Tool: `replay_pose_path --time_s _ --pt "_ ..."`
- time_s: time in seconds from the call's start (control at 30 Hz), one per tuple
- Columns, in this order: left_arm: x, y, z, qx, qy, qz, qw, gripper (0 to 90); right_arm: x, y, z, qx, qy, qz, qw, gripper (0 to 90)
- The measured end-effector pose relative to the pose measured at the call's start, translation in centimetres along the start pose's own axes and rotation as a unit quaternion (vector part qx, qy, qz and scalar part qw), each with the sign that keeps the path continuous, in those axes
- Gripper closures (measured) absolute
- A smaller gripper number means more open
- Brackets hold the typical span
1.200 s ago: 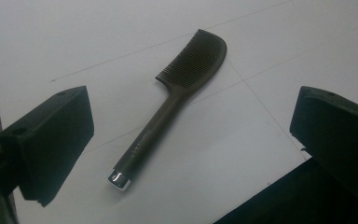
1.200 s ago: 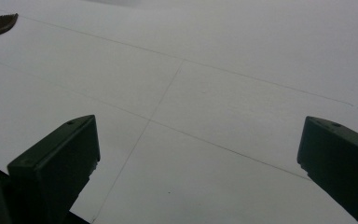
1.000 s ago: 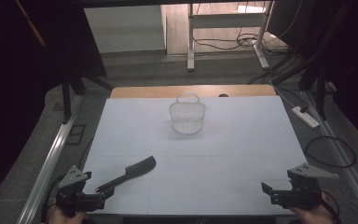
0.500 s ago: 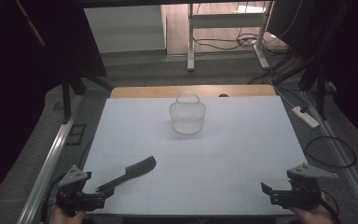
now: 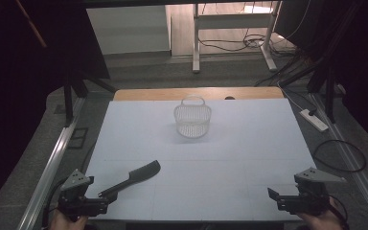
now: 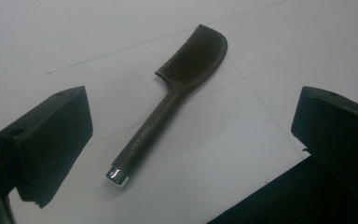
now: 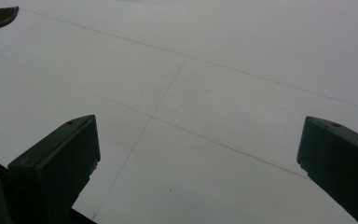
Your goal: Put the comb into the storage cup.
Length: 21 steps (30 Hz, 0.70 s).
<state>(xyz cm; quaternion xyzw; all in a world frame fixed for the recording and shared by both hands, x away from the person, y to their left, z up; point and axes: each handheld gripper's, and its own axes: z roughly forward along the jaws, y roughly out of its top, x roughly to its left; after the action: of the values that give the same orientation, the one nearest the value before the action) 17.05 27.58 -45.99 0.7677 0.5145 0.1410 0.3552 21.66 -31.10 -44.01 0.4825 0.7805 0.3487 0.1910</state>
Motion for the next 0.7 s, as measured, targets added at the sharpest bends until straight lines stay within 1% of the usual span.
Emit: replay_pose_path --time_s 0.2,0.47,0.6,0.7 --pt "-0.01 0.13 0.11 0.001 -0.002 0.002 1.0 0.0 0.01 0.01 0.01 0.0 0.001 -0.001 1.0 0.0" --pt "0.12 0.38 0.33 0.006 0.002 0.003 1.0 0.0 0.02 0.01 0.04 0.001 0.002 -0.002 1.0 0.0" --pt "0.14 0.53 0.51 0.011 0.006 0.009 0.9999 0.0 0.02 0.02 0.07 0.002 0.002 -0.001 1.0 0.0" --pt "0.09 0.63 0.58 0.01 0.008 0.012 0.9998 0.0 0.0 0.03 0.08 0.002 -0.001 0.0 1.0 0.0"
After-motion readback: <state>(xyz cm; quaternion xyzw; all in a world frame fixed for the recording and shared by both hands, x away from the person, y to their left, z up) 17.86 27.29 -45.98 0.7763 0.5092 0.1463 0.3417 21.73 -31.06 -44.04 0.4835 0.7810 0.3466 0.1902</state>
